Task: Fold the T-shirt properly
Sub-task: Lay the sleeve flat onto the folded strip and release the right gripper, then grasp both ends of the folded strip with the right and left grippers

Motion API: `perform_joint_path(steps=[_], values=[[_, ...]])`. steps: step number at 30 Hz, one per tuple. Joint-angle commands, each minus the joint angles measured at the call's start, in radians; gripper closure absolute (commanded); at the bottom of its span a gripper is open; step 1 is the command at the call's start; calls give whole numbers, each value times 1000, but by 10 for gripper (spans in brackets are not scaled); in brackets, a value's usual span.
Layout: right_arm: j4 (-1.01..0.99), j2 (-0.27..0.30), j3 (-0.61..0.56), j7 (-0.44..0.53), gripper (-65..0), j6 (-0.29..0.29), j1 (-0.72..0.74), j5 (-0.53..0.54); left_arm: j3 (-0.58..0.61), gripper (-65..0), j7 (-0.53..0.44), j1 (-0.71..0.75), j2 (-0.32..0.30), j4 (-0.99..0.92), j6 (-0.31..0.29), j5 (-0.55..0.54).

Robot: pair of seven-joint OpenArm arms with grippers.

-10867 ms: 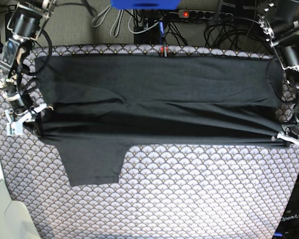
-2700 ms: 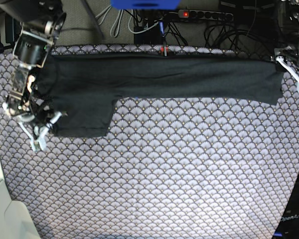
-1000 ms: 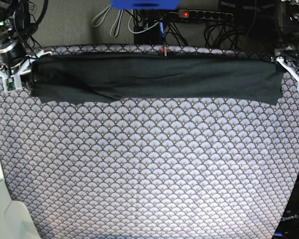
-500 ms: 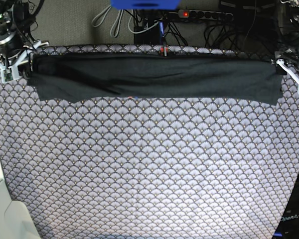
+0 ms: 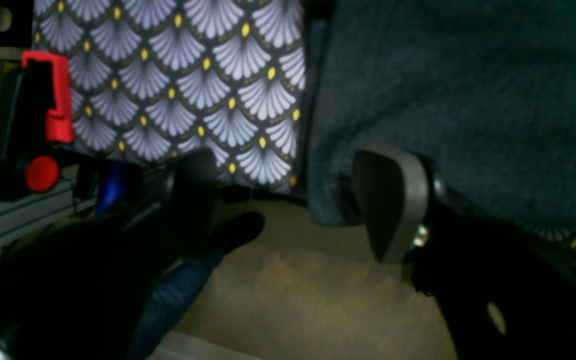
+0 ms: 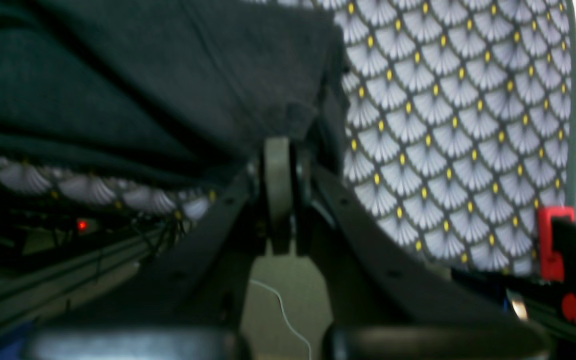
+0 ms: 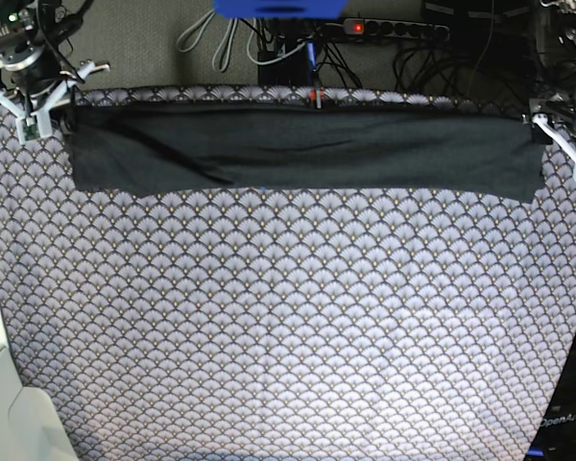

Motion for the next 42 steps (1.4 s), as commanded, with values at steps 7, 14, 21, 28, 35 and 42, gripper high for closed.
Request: perform_joint_path(steps=[7, 14, 21, 28, 35, 42], values=[[13, 9, 6, 24, 0, -4, -42, 11, -9, -450, -10, -4, -20, 14, 4, -1], [1, 7, 6, 21, 0, -4, -62, 7, -9, -450, -10, -4, -20, 14, 4, -1], [-77, 12, 7, 24, 0, -4, -57, 6, -9, -450, -12, -4, -23, 14, 4, -1], [-131, 20, 15, 21, 0, -4, 1, 3, -9, -450, -12, -4, -23, 14, 4, -1], [-131, 34, 15, 21, 0, -4, 12, 4, -9, -450, -12, -3, -23, 14, 4, -1], [-133, 34, 15, 21, 0, -4, 12, 3, -9, -450, -12, -3, -23, 14, 4, -1]])
